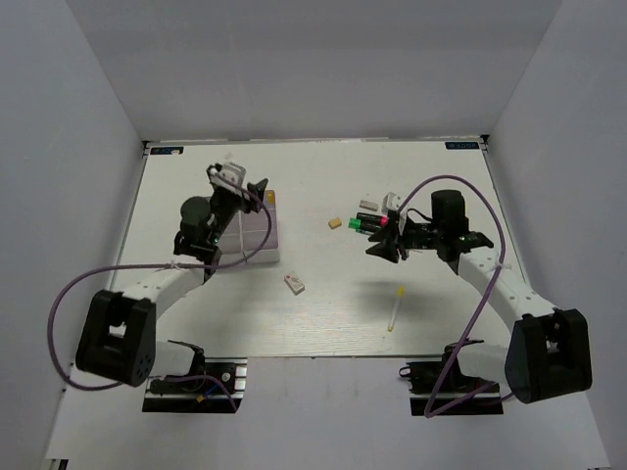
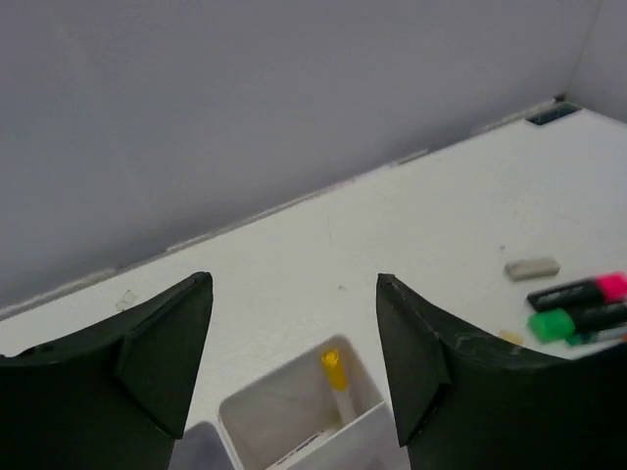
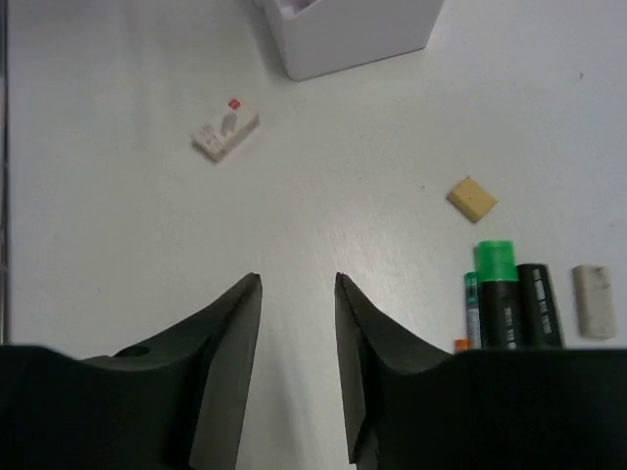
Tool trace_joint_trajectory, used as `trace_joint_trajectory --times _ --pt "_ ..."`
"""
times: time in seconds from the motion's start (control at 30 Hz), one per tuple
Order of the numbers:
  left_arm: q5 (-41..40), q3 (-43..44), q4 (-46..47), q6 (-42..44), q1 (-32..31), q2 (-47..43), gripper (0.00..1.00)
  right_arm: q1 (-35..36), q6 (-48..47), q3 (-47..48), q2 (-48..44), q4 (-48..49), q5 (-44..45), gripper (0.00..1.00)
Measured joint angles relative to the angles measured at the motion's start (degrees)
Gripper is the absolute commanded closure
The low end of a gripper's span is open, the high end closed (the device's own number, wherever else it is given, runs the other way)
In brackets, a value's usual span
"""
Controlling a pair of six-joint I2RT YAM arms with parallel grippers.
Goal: Sort the stationery into containers
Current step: Pick up the pen from the center of the board.
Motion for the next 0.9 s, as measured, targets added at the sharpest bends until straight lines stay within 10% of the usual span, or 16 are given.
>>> trace_joint_trajectory --times 0.07,0.17,0.4,0.9 --pt "-2.38 6.01 -10.71 -6.64 -0.11 -3.74 0.32 -0.07 -13.99 4.02 2.43 -9.57 0.2 0.88" --pt "-5.03 21.07 -33.07 -18.91 0.09 -5.7 0.32 -0.15 -35.15 9.84 7.3 -24.46 2.25 0.92" --pt "-2.71 17.29 -57.57 -31.93 -0.13 -18.95 0.18 -0.98 -72.7 9.92 13.79 -47.6 12.96 0.46" --pt "-4.22 7.15 -76.28 -31.78 0.57 -36.0 0.12 1.55 -85.48 -3.89 8.07 -52.68 23.8 0.43"
